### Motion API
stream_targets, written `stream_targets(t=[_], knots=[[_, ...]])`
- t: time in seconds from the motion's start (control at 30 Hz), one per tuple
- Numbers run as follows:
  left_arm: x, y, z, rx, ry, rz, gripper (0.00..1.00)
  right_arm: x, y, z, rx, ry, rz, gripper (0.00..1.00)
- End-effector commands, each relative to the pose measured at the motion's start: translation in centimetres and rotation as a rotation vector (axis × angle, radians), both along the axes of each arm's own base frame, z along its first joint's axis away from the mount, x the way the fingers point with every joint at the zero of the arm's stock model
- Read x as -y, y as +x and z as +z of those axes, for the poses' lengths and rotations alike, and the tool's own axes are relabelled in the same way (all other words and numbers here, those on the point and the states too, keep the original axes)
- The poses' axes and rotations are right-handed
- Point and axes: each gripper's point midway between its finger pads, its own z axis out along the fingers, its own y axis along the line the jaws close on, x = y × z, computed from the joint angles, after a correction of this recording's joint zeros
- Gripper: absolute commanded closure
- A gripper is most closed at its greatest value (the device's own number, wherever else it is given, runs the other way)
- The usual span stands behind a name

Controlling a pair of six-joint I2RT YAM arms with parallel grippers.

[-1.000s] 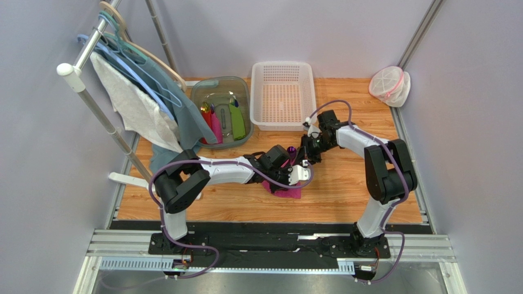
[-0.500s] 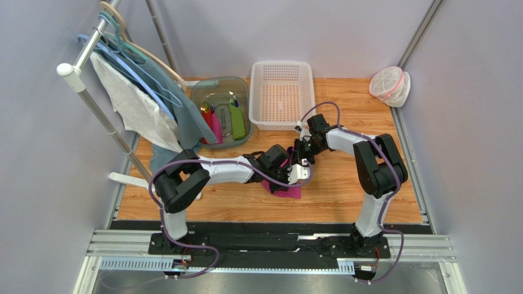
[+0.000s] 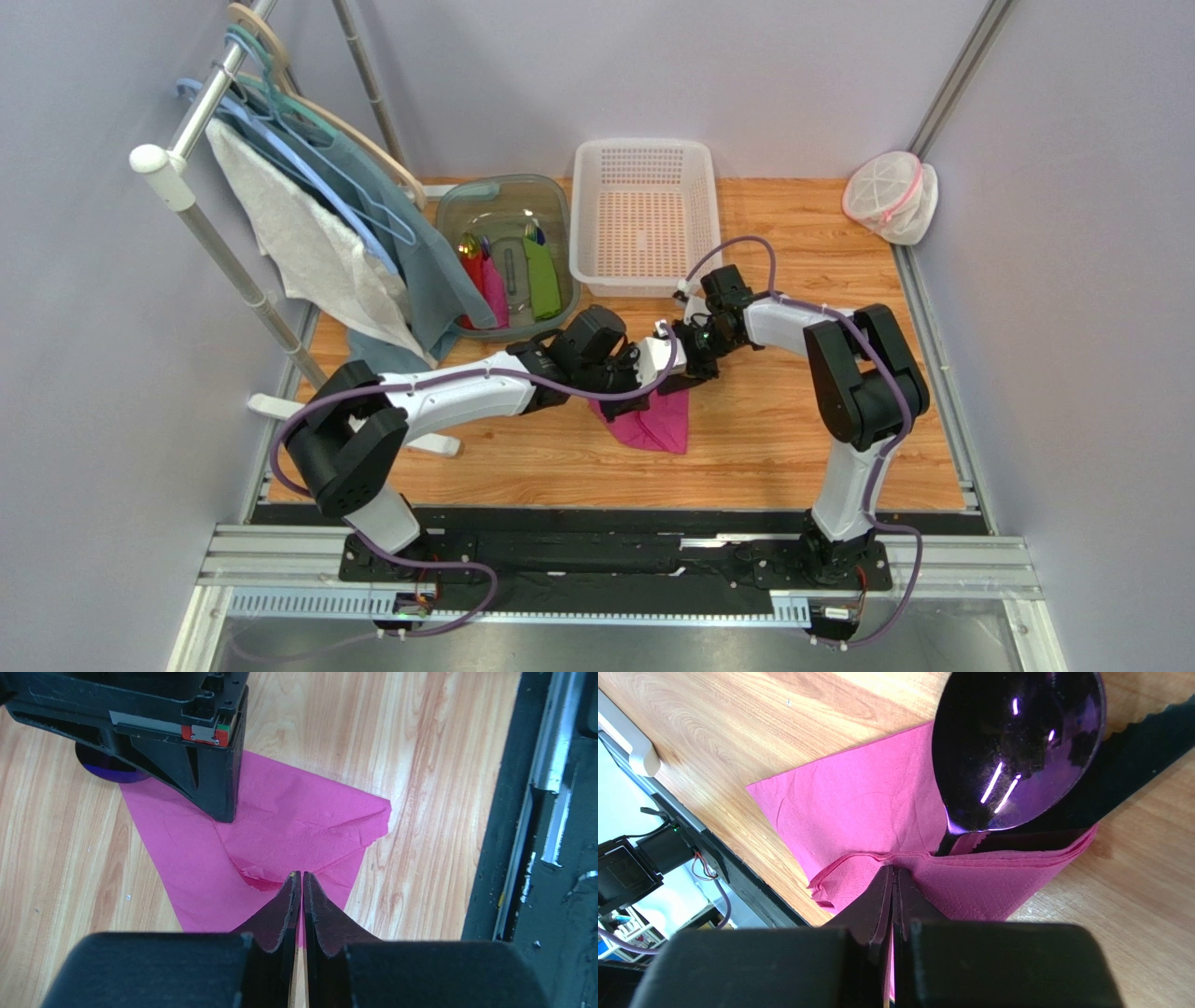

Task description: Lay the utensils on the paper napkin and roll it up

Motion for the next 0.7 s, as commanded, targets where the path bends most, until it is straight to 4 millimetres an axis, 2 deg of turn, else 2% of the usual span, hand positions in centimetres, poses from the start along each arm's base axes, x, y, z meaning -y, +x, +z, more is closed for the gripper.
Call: stream_targets(t=[0.0, 0.17, 0.27, 0.47, 0.57, 0.67], knots=[[1.3, 1.7, 0.2, 0.023, -0.009, 0.045, 0.90, 0.6, -0.7, -1.7, 0.020, -0.060, 0.004, 1.00], [2.5, 2.0, -1.1, 0.068, 0.025, -0.014, 0.91, 0.5, -1.7, -1.8, -0.006, -0.055, -0.001, 1.00], [2.6, 1.5, -3.2, 0.025, 0.078, -0.025, 0.92, 0.4, -1.9, -1.7, -0.014, -0.046, -0.003, 1.00], [1.2, 0.1, -6.3, -0.025, 0.171, -0.050, 0.93, -0.2, -1.7, -0.3, -0.002, -0.008, 0.010, 1.00], [-0.3, -0.8, -8.1, -0.050, 0.234, -0.072, 0.94, -0.6, -1.4, 1.1, 0.006, 0.018, 0.017, 1.00], [-0.8, -1.4, -8.8, -0.064, 0.246, -0.081, 0.94, -1.0, -1.1, 2.8, 0.033, 0.036, 0.040, 0.98]])
